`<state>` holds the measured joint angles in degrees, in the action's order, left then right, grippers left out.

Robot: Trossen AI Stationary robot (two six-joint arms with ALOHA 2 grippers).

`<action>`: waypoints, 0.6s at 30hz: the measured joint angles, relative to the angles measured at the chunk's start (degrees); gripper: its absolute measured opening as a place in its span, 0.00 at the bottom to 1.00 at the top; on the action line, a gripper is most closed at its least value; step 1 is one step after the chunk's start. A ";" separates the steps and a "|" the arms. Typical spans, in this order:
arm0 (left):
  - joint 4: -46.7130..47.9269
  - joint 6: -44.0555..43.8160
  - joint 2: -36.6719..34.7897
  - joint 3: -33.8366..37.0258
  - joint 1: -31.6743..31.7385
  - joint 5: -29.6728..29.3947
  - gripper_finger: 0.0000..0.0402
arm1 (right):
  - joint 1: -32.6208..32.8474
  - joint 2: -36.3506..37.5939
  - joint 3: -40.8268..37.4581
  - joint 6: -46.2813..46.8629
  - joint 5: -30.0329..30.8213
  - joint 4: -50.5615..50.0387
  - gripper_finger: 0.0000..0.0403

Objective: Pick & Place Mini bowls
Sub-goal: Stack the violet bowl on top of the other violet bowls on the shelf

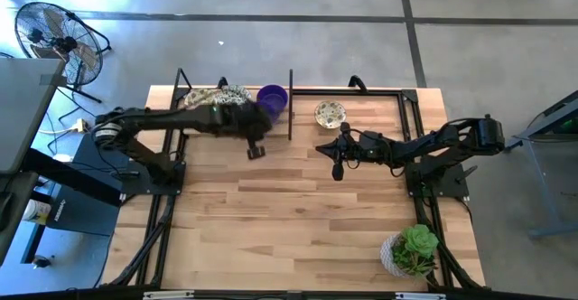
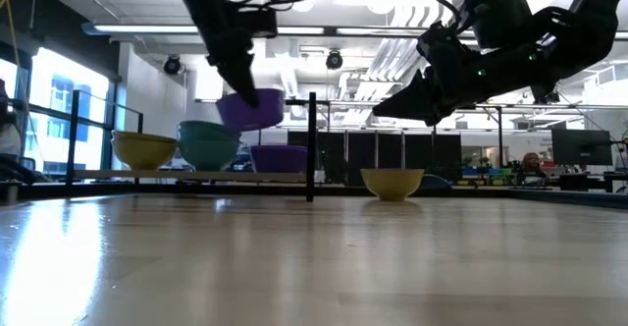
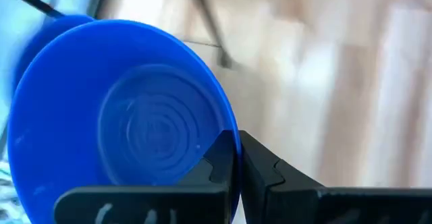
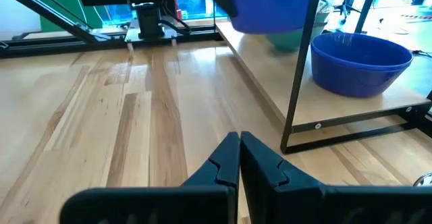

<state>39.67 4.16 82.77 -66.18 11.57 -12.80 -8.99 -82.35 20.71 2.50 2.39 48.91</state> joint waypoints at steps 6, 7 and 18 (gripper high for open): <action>-2.36 5.10 1.11 -3.74 9.72 4.55 0.01 | 0.02 0.00 0.00 0.00 0.00 0.45 0.00; -3.09 5.64 1.80 -4.11 10.92 6.05 0.01 | 0.02 0.00 0.00 0.00 -0.01 0.46 0.00; -7.30 8.47 8.76 -9.03 17.08 12.20 0.01 | 0.02 0.00 0.00 0.00 -0.02 0.50 0.01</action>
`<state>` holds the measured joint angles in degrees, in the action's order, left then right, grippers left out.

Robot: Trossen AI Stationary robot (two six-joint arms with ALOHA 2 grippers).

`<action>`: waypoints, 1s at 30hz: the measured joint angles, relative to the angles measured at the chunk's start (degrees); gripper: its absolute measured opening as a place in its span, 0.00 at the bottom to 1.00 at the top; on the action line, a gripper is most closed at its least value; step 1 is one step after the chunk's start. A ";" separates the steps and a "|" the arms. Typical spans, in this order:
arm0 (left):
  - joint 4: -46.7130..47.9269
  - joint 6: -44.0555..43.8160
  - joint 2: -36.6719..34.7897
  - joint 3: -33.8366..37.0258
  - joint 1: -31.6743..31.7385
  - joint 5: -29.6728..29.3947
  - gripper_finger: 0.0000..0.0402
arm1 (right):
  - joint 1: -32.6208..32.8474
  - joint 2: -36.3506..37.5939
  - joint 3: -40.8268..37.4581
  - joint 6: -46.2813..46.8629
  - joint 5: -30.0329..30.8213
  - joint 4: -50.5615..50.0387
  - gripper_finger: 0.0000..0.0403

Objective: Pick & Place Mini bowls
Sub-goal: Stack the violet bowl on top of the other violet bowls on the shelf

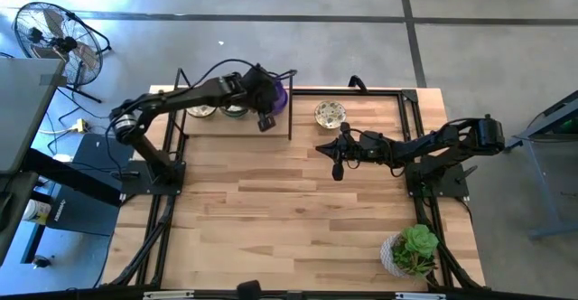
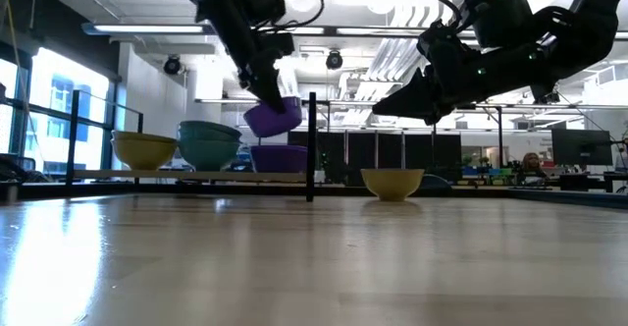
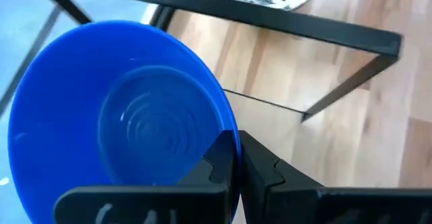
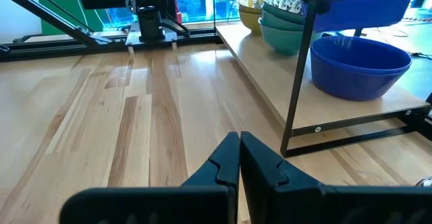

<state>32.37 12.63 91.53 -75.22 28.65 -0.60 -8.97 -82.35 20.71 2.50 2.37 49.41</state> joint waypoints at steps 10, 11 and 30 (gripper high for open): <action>-1.59 0.67 3.52 -0.98 2.85 1.55 0.01 | 0.00 0.00 0.00 -0.02 -0.01 0.04 0.00; -2.35 0.69 3.86 -1.19 3.03 1.45 0.01 | 0.00 0.00 0.00 -0.01 -0.02 0.03 0.00; -4.36 3.64 8.13 -1.14 3.58 0.05 0.01 | 0.02 0.02 0.00 -0.02 -0.02 -0.02 0.01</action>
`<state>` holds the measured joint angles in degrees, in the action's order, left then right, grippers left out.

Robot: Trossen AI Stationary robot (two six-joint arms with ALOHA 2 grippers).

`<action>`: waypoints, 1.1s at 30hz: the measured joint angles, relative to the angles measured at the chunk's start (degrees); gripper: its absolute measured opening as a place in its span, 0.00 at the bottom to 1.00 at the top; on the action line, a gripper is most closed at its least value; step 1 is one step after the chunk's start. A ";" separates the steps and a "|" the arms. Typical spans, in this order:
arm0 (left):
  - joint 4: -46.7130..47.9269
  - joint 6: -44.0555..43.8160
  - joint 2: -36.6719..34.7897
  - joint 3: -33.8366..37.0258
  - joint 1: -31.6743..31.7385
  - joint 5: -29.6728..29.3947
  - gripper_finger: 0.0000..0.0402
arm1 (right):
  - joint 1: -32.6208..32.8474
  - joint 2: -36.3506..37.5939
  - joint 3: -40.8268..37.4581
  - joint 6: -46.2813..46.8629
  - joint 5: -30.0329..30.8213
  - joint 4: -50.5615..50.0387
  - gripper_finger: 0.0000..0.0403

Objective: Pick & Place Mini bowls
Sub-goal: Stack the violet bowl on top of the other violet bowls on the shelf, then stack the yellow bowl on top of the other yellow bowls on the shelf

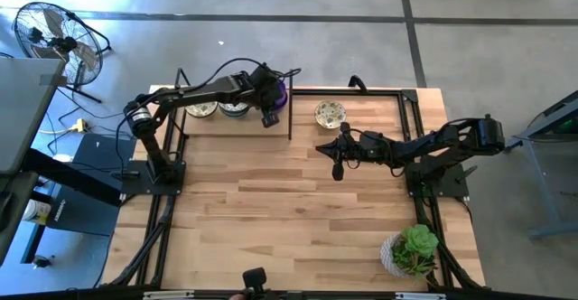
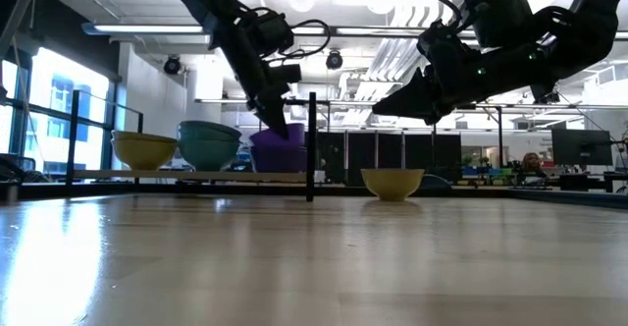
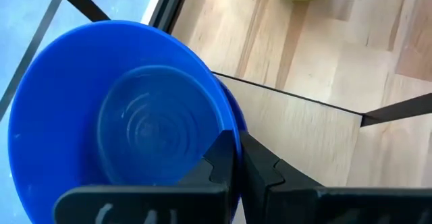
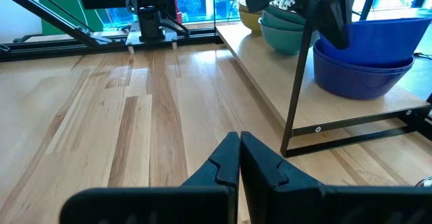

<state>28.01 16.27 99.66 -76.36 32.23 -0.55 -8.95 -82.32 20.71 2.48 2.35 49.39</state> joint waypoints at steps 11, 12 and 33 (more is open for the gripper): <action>3.67 -0.01 0.00 0.00 0.02 -0.05 0.14 | 0.00 0.00 0.00 -0.02 0.00 0.00 0.00; 3.63 -0.02 0.00 0.00 0.02 -0.03 0.16 | 0.00 0.00 0.00 0.00 0.00 0.00 0.00; 3.98 -3.99 -7.27 0.07 -4.02 -2.54 0.03 | 0.00 0.00 0.00 -1.04 0.16 0.10 0.00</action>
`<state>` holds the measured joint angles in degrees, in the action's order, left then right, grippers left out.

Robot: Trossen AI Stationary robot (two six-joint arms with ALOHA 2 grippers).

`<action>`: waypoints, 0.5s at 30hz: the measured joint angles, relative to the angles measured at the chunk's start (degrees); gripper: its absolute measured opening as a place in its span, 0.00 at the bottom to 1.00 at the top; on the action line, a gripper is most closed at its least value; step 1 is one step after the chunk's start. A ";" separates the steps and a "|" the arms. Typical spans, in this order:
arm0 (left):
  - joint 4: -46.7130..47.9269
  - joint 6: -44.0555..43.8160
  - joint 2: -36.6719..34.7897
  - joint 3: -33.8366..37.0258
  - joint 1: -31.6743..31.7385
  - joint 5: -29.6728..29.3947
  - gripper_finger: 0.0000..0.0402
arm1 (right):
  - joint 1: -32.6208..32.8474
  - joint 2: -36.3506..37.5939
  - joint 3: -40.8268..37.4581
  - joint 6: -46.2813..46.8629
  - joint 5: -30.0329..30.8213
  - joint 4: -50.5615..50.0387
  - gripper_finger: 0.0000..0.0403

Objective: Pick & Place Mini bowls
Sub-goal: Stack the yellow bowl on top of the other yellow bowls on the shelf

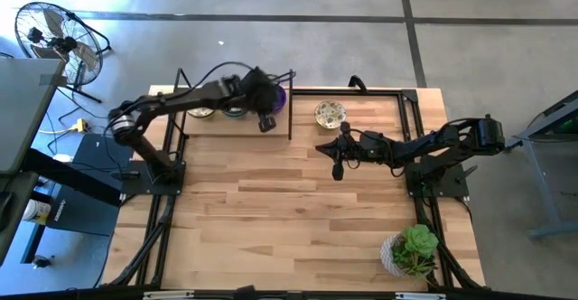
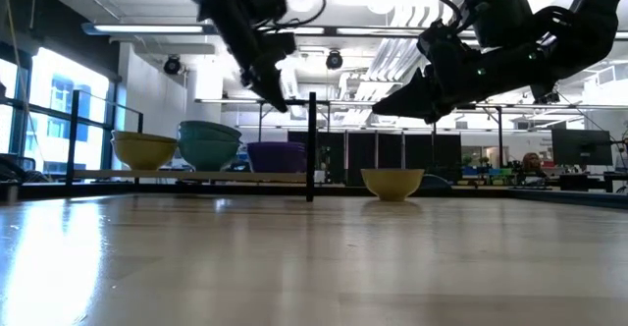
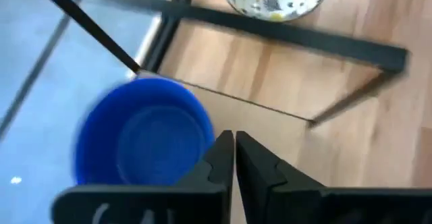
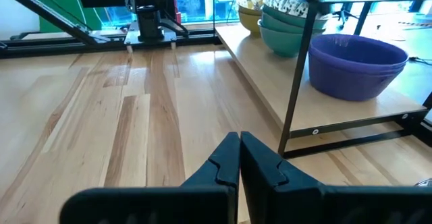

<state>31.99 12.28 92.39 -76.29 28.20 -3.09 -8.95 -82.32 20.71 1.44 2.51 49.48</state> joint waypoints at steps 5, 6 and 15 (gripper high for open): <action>-15.51 -6.12 -8.60 15.14 -2.42 -0.92 0.03 | 0.00 0.02 0.00 -0.01 0.36 1.31 0.00; -19.27 -6.79 -10.67 18.65 -3.11 -1.03 0.02 | 0.00 0.02 0.00 -0.03 0.34 1.47 0.00; -51.30 -12.28 -22.52 44.34 -9.99 -0.66 0.00 | -2.28 0.43 0.00 6.47 -0.12 -0.73 0.00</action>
<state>-19.31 0.00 69.87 -31.95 18.22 -3.75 -11.23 -81.90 20.71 7.91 2.39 48.76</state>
